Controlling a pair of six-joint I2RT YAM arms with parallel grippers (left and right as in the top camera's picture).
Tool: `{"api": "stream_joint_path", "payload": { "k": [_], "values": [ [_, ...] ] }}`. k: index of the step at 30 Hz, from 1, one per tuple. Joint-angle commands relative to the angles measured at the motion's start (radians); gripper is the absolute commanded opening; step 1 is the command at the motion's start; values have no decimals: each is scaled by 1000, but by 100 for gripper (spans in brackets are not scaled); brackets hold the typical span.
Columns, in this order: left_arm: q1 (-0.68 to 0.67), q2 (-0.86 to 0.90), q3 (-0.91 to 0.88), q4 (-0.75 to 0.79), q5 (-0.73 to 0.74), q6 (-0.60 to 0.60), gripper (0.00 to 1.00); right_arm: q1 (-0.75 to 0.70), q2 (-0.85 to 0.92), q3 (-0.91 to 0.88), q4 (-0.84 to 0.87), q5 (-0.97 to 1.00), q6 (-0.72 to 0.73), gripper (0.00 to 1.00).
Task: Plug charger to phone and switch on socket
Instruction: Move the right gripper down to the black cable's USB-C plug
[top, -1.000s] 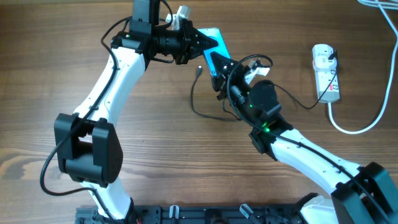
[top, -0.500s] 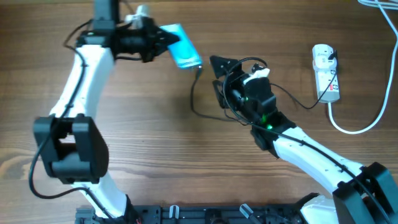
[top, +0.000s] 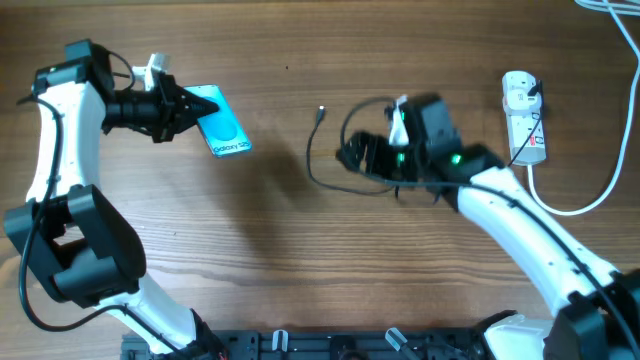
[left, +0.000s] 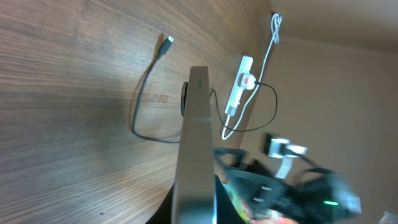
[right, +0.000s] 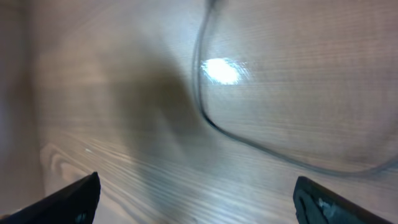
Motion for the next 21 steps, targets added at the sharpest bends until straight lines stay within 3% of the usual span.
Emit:
{"api": "stream_joint_path", "payload": {
  "k": [1,8,14,15,18,21],
  "values": [
    [13,-28,13,-5,31,58,4,0,58,288,-195,137,-179,99],
    [11,-28,13,-5,31,57,4,0,293,628,-343,150,-238,99],
    [10,-28,13,-6,31,57,4,0,458,648,-179,140,-182,99],
    [10,-28,13,-6,31,57,4,0,486,648,-164,140,-157,97],
    [10,-28,13,-10,31,57,4,0,552,647,-150,140,-143,70],
    [7,-28,13,-13,31,57,4,5,623,646,-135,140,-131,56]
  ]
}}
